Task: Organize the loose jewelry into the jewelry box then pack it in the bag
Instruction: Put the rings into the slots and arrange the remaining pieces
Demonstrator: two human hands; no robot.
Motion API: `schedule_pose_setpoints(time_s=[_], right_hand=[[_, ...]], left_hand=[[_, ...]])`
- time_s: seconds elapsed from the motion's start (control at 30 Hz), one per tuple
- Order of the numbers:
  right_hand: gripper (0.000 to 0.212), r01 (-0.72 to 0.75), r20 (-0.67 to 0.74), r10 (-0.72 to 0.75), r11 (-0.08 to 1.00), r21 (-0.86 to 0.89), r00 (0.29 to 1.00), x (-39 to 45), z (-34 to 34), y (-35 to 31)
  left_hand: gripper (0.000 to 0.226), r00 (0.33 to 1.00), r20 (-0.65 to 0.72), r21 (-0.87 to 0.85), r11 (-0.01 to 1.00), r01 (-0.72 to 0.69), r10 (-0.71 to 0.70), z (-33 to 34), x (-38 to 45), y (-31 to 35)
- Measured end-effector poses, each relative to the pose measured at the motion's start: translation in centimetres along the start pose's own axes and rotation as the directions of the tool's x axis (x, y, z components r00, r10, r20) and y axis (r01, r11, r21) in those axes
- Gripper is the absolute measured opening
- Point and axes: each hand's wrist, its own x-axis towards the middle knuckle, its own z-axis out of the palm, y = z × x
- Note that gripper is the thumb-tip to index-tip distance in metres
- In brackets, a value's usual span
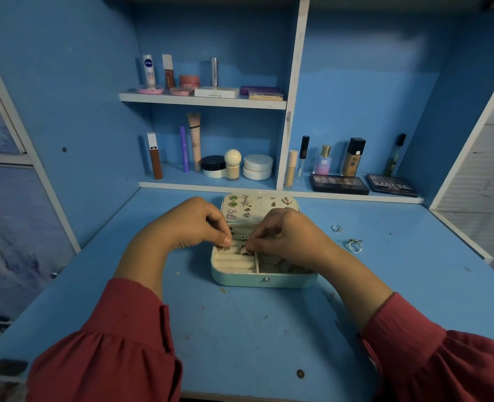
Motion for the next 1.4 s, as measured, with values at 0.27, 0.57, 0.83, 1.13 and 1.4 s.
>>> schedule_pose_setpoints(time_s=[0.27, 0.57, 0.83, 1.13, 1.4], right_hand=[[0.007, -0.405, -0.155, 0.400, 0.914, -0.003, 0.903, -0.7, -6.7, 5.2], [0.021, -0.693, 0.072, 0.701, 0.712, -0.115, 0.709, -3.4, -10.7, 7.5], [0.015, -0.692, 0.065, 0.693, 0.721, -0.043, 0.718, -2.9, -9.6, 8.1], [0.015, -0.681, -0.017, 0.691, 0.716, 0.152, 0.723, -2.8, -9.6, 9.6], [0.010, -0.676, -0.058, 0.697, 0.710, 0.195, 0.715, -2.7, -9.5, 10.0]], left_hand=[[0.006, 0.984, -0.158, -0.046, 0.995, -0.092, 0.084, 1.9, 1.0, 1.1], [0.013, 0.968, -0.181, 0.004, 0.985, -0.174, 0.172, 5.9, 3.8, 4.1], [0.023, 0.972, -0.006, 0.258, 0.939, -0.227, 0.237, 9.7, 7.1, 8.9], [0.035, 0.984, 0.079, 0.529, 0.829, -0.179, 0.162, 13.3, 10.5, 11.0], [0.026, 0.976, 0.048, 0.614, 0.764, -0.197, 0.213, 13.4, 10.0, 12.4]])
